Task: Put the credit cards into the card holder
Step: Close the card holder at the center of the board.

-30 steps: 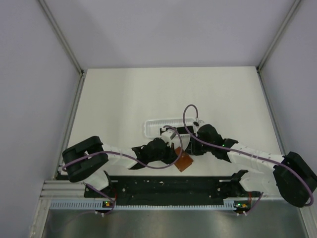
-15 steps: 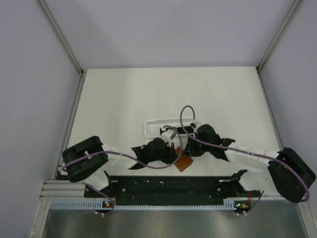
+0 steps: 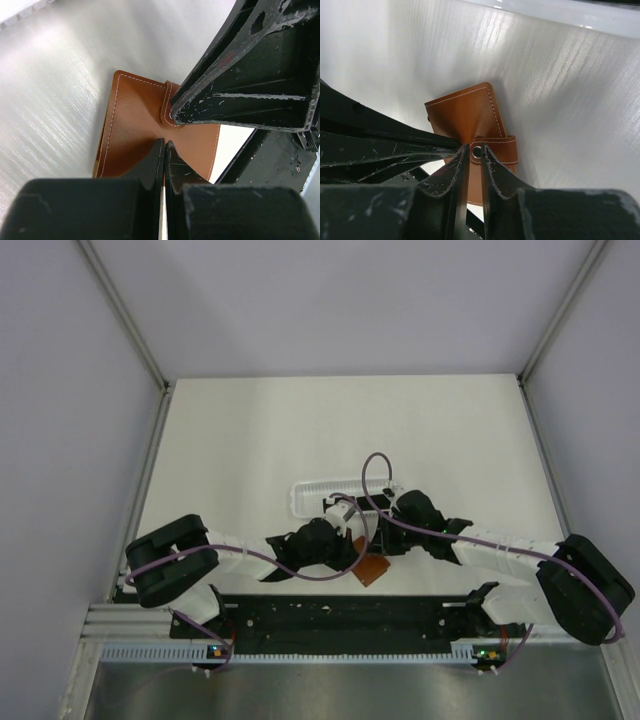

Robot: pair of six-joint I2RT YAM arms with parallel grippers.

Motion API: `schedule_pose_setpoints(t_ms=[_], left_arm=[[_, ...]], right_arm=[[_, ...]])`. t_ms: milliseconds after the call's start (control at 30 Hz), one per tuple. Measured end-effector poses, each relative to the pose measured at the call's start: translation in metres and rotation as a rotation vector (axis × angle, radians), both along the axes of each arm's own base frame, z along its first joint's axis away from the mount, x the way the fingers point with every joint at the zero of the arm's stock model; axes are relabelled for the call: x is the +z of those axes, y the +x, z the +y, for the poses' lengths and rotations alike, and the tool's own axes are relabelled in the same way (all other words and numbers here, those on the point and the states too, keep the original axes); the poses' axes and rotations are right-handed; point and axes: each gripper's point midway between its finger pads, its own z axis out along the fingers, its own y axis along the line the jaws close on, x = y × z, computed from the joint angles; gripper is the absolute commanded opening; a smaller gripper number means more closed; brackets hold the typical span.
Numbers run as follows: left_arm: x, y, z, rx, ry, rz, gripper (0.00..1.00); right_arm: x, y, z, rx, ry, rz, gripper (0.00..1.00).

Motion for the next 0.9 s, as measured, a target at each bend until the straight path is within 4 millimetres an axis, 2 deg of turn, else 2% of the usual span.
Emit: schedule_pose_setpoints(t_ms=[733,900], left_arm=[[-0.0002,0.0001,-0.0002,0.002,-0.001,0.003,0.0],[0.0003,0.0005,-0.0012,0.001,-0.003,0.002,0.0]], right_arm=[[-0.0045,-0.0013,-0.0012,0.022,-0.027,0.009,0.11],[-0.0044,-0.0021,-0.0011,0.034,-0.049,0.006,0.13]])
